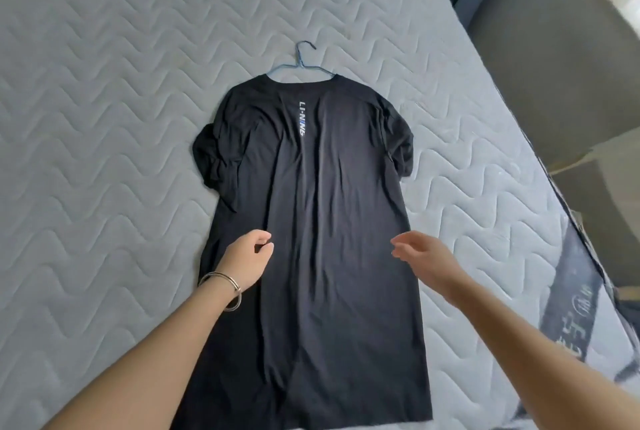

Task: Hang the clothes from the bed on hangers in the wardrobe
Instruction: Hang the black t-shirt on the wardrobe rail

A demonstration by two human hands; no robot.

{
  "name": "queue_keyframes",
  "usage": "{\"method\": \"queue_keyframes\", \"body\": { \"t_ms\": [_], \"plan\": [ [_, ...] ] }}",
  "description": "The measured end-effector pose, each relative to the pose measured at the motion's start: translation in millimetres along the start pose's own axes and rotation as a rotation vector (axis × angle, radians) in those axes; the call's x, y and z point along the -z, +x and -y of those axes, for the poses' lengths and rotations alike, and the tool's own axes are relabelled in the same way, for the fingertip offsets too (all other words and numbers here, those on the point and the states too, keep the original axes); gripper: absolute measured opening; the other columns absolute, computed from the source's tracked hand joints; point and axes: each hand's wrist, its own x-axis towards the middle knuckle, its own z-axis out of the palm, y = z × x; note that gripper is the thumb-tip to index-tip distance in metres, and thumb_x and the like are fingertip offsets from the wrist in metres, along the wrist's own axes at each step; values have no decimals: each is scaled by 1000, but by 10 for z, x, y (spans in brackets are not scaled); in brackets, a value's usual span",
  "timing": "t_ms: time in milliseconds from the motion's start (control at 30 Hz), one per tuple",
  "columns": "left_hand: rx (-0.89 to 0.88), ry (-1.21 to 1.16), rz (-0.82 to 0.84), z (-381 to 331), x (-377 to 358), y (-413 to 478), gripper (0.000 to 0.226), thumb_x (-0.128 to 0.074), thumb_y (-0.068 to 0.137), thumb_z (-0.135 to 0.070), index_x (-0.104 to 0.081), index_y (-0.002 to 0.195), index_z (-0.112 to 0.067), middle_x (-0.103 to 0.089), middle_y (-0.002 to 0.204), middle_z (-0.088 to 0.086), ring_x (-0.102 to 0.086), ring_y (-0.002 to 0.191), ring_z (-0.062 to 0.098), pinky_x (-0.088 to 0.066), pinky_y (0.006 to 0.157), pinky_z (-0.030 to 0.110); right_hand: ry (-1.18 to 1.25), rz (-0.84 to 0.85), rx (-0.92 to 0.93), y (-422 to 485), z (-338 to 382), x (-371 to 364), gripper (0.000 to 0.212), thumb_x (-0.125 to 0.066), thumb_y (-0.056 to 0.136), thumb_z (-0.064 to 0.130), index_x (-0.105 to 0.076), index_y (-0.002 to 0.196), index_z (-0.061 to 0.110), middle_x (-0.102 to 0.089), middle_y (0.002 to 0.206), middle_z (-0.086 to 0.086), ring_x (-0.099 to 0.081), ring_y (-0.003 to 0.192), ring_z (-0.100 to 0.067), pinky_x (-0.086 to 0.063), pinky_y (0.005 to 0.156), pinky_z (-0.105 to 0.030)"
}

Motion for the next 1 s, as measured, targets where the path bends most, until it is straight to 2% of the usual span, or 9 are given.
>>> {"method": "queue_keyframes", "body": {
  "t_ms": [67, 167, 300, 467, 633, 700, 767, 867, 1000],
  "plan": [
    [-55, 38, -91, -38, -62, 595, 33, -47, 93, -19, -54, 124, -8, -56, 130, 8, -50, 121, 22, -35, 100, 27, -107, -24, 53, 614, 243, -13, 22, -45, 91, 19, -63, 103, 20, -64, 98, 4, -54, 87, -13, -39, 61, -19],
    [-155, 199, -182, -34, -97, 1494, 41, -41, 96, -22, -44, 133, -6, -37, 147, 11, -26, 140, 21, -21, 114, 32, -264, -66, 168, 1460, 648, -127, 26, -42, 93, 20, -62, 109, 17, -64, 112, 0, -57, 100, -18, -45, 80, -27],
    [-177, 540, -257, 17, -175, 2431, 59, -24, 96, -44, -12, 147, -17, -5, 158, 3, -1, 146, 17, -4, 118, 37, -317, -136, 353, 2457, 1245, -300, 31, -43, 93, 18, -57, 120, 15, -54, 128, -3, -48, 120, -20, -37, 93, -26],
    [-252, 620, -443, 214, -288, 2772, 62, -25, 88, -45, -33, 142, -16, -33, 151, 6, -29, 139, 22, -14, 112, 42, -411, -267, 504, 3623, 1906, -489, 45, -46, 91, 20, -43, 134, 12, -39, 142, -7, -34, 131, -26, -32, 107, -37],
    [-280, 628, -480, 177, -283, 2742, 59, -30, 86, -39, -40, 138, -12, -39, 147, 9, -37, 135, 23, -21, 108, 44, -523, -233, 395, 4282, 2316, -559, 65, -45, 91, 38, -18, 146, 15, -24, 152, -6, -17, 142, -27, -19, 113, -46],
    [-274, 633, -479, 164, -270, 2740, 59, -32, 85, -38, -43, 136, -12, -42, 145, 9, -39, 134, 24, -21, 107, 44, -599, -232, 381, 4392, 2369, -573, 63, -45, 91, 33, -20, 145, 14, -31, 149, -8, -25, 138, -28, -19, 112, -46],
    [-272, 642, -471, 169, -268, 2748, 58, -33, 85, -38, -43, 136, -12, -42, 145, 9, -39, 134, 24, -22, 107, 44, -561, -330, 425, 4394, 2400, -546, 50, -47, 89, 22, -35, 137, 13, -46, 136, -10, -40, 127, -29, -27, 106, -41],
    [-267, 635, -475, 184, -275, 2759, 58, -32, 85, -38, -43, 136, -13, -42, 145, 8, -37, 135, 23, -26, 107, 46, -366, -332, 498, 4198, 2409, -449, 30, -49, 91, 24, -59, 117, 14, -60, 117, -10, -54, 106, -27, -39, 83, -32],
    [-265, 596, -468, 183, -281, 2756, 57, -28, 86, -39, -44, 136, -14, -44, 144, 6, -39, 134, 22, -26, 108, 45, -301, -300, 631, 3617, 2318, -177, 20, -55, 89, 28, -68, 96, 15, -58, 85, 0, -50, 78, -16, -34, 67, -24]
  ]
}}
